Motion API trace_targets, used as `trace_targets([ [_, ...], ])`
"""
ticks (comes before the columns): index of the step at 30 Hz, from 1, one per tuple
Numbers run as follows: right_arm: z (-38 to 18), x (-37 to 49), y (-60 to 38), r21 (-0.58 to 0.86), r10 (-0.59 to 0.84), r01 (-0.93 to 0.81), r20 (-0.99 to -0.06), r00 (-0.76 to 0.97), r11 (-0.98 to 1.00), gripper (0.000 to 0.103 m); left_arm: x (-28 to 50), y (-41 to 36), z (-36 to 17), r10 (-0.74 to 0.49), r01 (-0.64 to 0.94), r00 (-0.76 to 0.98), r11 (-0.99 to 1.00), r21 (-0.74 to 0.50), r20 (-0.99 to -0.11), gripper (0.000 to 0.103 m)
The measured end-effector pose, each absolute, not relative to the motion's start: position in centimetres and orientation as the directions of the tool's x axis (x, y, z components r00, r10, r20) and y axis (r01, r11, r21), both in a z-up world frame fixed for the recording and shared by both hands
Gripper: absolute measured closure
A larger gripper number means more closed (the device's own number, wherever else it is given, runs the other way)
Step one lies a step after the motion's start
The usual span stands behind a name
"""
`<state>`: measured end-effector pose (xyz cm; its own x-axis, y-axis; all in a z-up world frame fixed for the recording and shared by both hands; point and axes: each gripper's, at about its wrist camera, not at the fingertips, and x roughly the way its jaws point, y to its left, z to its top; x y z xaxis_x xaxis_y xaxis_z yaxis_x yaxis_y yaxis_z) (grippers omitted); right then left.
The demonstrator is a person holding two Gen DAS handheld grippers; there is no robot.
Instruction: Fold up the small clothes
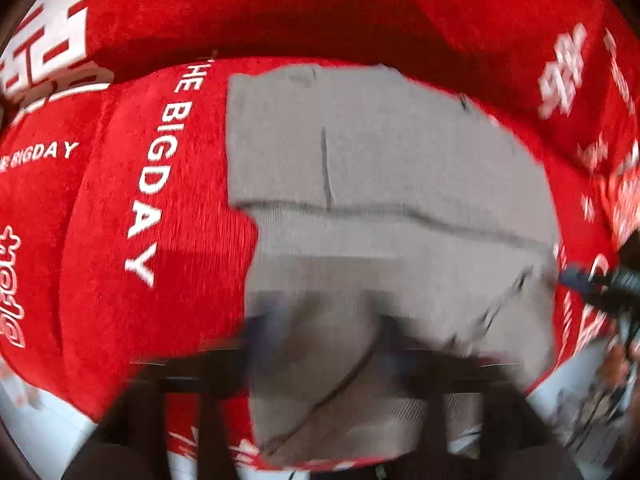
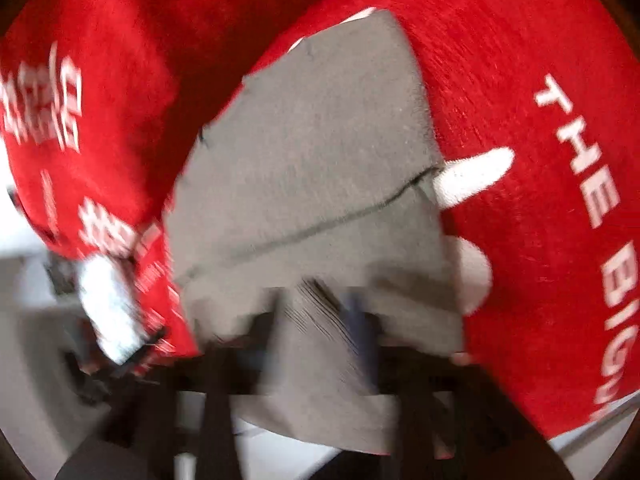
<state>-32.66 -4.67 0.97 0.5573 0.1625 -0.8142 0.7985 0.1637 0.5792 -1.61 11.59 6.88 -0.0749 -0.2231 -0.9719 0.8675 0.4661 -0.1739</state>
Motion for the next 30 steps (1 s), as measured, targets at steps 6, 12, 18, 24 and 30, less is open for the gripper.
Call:
trace_targets([
  [6, 0.8, -30.4, -1.4, 0.461, 0.175, 0.821, -0.888, 0.426, 0.337, 0.026, -6.7, 13.9, 7.6, -0.183, 0.954, -0.075, 0.273, -0.124, -0.98, 0.015],
  [12, -1.1, -28.2, -0.6, 0.351, 0.154, 0.833, -0.936, 0.315, 0.427, 0.026, -9.3, 13.6, 4.2, -0.122, 0.972, -0.116, 0.188, -0.137, -0.986, 0.019],
  [18, -0.1, -25.5, 1.8, 0.179, 0.077, 0.757, -0.983, 0.169, 0.628, 0.094, -8.2, 13.1, 2.6, -0.113, 0.958, -0.147, 0.232, -0.17, -0.983, 0.093],
  [24, 5.1, -28.1, 1.2, 0.22, -0.009, 0.788, -0.961, 0.275, 0.575, 0.097, -5.0, 14.9, 7.4, -0.224, 0.92, -0.17, 0.311, -0.236, -0.96, 0.093],
  [30, 11.6, -27.5, -2.0, 0.203, -0.156, 0.788, -0.923, 0.353, 0.581, 0.097, -2.3, 13.9, 13.8, -0.349, 0.912, -0.125, 0.328, -0.246, -0.929, 0.093],
])
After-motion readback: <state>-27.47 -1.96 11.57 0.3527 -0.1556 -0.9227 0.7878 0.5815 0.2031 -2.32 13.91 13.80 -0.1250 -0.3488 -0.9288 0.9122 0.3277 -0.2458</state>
